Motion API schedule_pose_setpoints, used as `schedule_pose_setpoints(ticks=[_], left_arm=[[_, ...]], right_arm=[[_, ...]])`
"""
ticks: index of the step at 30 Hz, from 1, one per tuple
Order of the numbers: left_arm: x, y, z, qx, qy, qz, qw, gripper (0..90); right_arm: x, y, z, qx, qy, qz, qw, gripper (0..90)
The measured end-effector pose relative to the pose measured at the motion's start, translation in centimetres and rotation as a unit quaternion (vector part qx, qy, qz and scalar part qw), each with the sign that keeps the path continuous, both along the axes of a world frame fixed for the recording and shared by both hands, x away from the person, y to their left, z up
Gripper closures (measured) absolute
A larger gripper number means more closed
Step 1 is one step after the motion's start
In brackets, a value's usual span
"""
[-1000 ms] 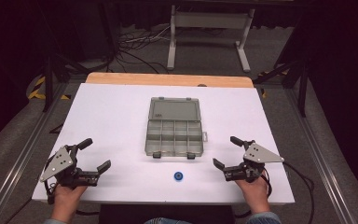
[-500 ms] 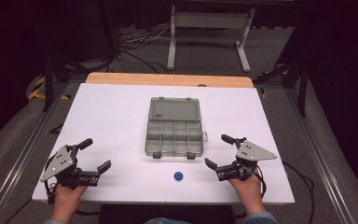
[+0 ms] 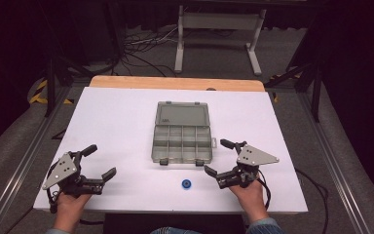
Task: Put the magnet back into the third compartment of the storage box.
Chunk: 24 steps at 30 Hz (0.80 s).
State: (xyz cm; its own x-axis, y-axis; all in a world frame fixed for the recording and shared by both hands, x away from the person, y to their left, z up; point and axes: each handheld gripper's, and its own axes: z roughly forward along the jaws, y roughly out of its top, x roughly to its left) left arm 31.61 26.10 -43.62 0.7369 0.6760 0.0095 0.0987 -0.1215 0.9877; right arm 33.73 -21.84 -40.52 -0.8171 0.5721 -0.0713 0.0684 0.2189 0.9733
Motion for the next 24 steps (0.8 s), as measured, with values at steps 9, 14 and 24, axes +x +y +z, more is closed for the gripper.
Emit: schedule_pose_setpoints(ticks=[9, 14, 24], left_arm=[[0.0, 0.0, 0.0, 0.001, 0.001, 0.000, 1.0000, 0.1], [0.0, 0.1, 0.0, 0.000, 0.000, 0.001, 1.0000, 0.1], [0.0, 0.1, 0.0, -0.001, -0.001, 0.003, 1.0000, 0.1]], right_arm=[[-0.2, 1.4, 0.9, -0.047, 0.011, 0.010, 0.9988, 0.7], [-0.2, 2.4, 1.6, -0.084, 0.025, 0.023, 0.9959, 4.2], [-0.2, 4.0, 2.4, -0.160, 0.074, 0.041, 0.9835, 7.5]])
